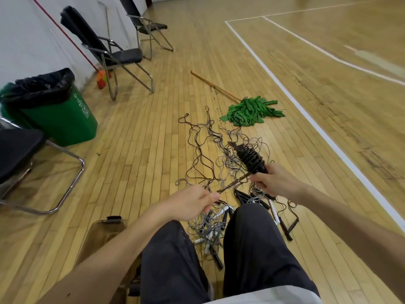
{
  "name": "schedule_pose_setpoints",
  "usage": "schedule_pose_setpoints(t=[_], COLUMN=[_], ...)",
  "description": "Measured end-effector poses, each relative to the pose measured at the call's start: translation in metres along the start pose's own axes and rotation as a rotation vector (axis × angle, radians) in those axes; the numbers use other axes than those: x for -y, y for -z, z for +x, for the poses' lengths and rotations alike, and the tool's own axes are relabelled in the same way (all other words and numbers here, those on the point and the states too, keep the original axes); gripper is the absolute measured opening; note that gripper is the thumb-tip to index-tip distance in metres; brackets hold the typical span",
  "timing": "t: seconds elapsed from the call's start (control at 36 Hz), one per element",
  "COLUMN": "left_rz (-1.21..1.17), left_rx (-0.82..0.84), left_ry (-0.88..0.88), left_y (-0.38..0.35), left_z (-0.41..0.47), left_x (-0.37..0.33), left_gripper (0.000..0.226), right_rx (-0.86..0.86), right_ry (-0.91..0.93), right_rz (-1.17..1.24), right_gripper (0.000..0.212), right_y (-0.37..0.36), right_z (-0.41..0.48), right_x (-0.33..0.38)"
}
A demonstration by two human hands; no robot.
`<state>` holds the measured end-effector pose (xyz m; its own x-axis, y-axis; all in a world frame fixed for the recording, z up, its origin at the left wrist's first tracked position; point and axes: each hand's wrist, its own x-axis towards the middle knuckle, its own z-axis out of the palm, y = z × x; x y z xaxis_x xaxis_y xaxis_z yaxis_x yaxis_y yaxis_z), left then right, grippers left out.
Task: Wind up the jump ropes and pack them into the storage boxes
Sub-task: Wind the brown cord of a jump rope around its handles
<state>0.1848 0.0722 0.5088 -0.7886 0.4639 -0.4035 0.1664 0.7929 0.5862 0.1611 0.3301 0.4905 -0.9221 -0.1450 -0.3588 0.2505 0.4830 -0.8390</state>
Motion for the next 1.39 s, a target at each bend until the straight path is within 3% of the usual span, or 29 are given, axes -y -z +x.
schedule_pose_setpoints(t=[0.08, 0.22, 0.47, 0.69, 0.86, 0.97, 1.11, 1.39], left_rz=[0.145, 0.508, 0.904, 1.074, 0.990, 0.942, 1.047, 0.846], left_rx=[-0.077, -0.224, -0.403, -0.491, -0.636, -0.664, -0.698, -0.580], left_ry=[-0.021, -0.069, -0.291, -0.519, -0.650, -0.591, -0.322, -0.121], left_y=[0.004, 0.022, 0.060, 0.080, 0.094, 0.098, 0.099, 0.085], left_z=[-0.004, -0.011, -0.015, -0.003, 0.010, 0.016, 0.032, 0.044], left_x=[-0.007, -0.031, -0.066, -0.081, -0.069, -0.065, -0.057, -0.030], left_gripper=[0.054, 0.045, 0.040, 0.044, 0.047, 0.057, 0.077, 0.081], right_rx=[-0.079, -0.063, -0.006, 0.076, 0.184, 0.248, 0.355, 0.475], right_ry=[-0.017, -0.038, -0.069, -0.041, -0.009, 0.036, 0.117, 0.336], right_rz=[-0.150, -0.189, -0.339, -0.441, -0.510, -0.543, -0.514, -0.386], right_gripper=[0.020, 0.016, 0.015, 0.015, 0.021, 0.020, 0.023, 0.037], right_y=[-0.008, -0.019, -0.027, -0.034, -0.040, -0.046, -0.055, -0.051], right_z=[0.009, 0.014, 0.018, 0.011, -0.003, -0.008, -0.016, -0.038], right_x=[-0.011, -0.008, -0.002, 0.017, 0.021, 0.020, 0.020, 0.037])
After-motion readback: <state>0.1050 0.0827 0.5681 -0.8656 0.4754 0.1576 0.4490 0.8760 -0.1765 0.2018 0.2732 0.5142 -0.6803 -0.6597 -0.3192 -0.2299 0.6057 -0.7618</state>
